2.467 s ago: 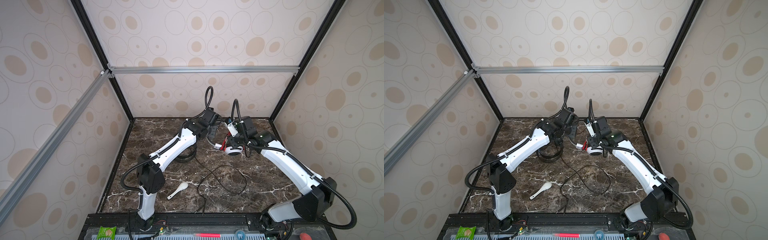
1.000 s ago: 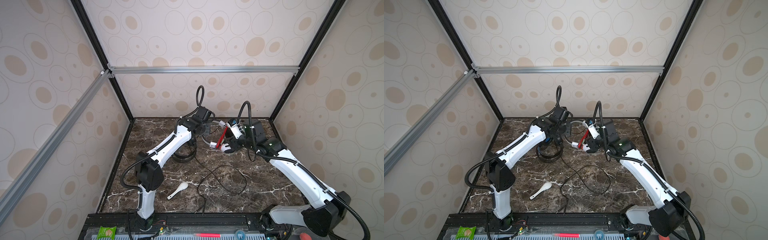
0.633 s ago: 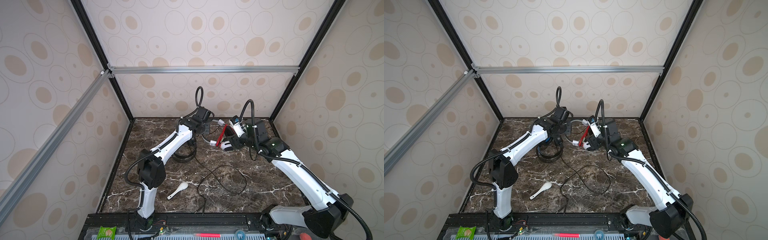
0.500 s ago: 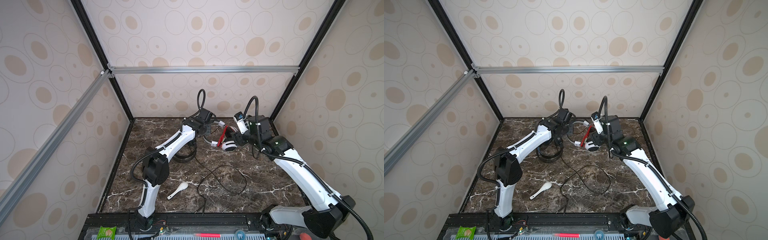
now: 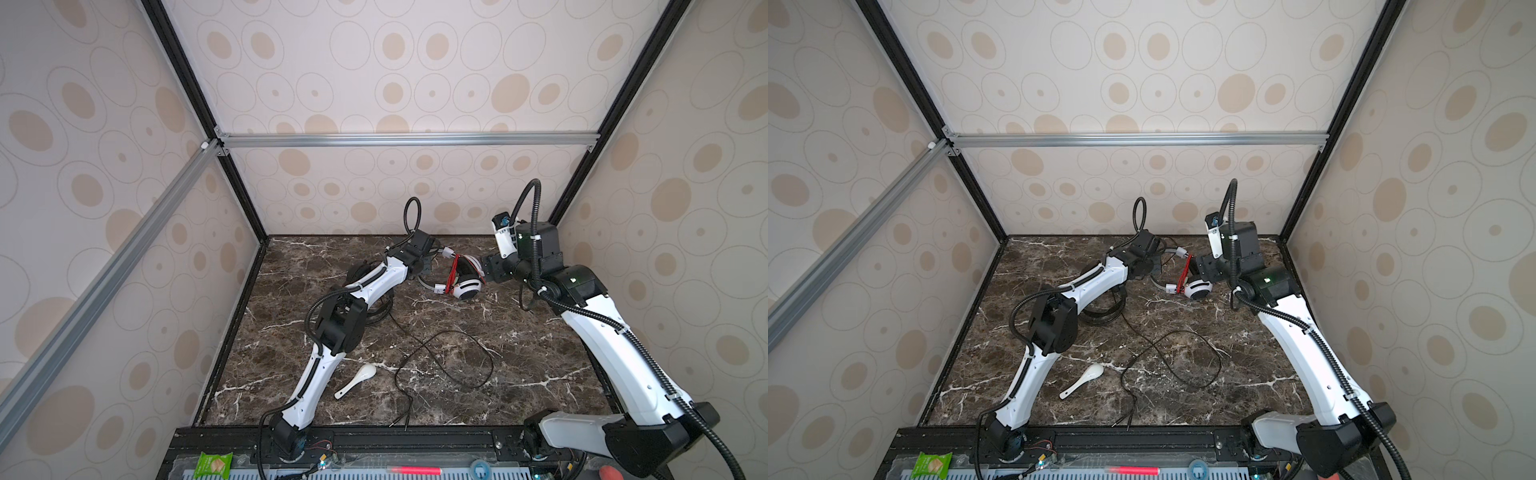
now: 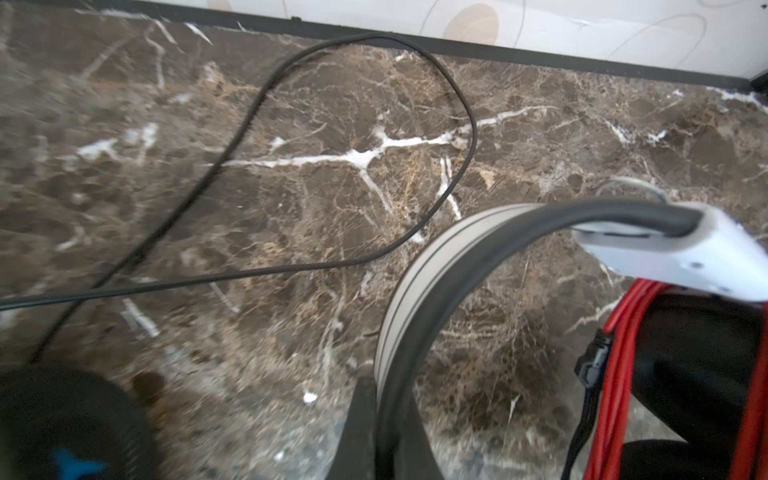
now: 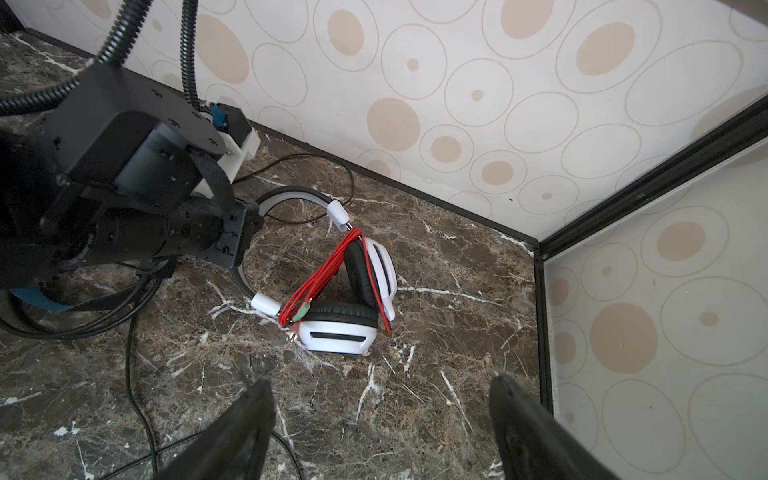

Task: Wrap the headphones
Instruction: 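Open the right gripper and withdraw it while the left lowers the headphones, then set the wrapped white headphones on the table and release with the left gripper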

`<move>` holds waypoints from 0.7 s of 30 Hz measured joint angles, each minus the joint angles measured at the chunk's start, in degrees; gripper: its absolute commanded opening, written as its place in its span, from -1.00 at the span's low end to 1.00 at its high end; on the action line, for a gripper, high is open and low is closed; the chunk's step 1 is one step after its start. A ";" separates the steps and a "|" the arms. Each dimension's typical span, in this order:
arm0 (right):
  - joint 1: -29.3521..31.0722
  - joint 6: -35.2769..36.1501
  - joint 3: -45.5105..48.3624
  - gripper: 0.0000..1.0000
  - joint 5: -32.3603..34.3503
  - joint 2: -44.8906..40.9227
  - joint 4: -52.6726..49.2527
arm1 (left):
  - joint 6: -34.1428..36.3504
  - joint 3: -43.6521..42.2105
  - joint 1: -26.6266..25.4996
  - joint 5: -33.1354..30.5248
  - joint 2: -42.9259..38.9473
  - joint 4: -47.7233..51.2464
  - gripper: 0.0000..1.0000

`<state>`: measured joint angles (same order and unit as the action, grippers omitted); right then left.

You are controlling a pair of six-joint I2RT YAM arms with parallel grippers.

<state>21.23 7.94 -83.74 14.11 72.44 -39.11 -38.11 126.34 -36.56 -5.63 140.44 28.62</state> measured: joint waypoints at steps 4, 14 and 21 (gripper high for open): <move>-0.04 -0.85 0.17 0.67 0.37 -0.68 -0.72 | -1.81 2.32 -0.15 0.48 2.93 -1.97 -1.00; -0.04 -1.97 1.16 0.68 1.03 -1.88 -2.60 | -10.29 6.51 -1.44 1.95 9.18 -7.56 -1.00; -0.09 -2.56 2.73 0.68 1.14 -2.51 -2.97 | -14.12 11.61 -3.06 1.46 13.84 -8.39 -1.00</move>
<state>21.15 5.39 -81.01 15.25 69.93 -42.09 -52.23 137.95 -39.62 -4.16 154.28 20.23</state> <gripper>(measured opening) 0.839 0.069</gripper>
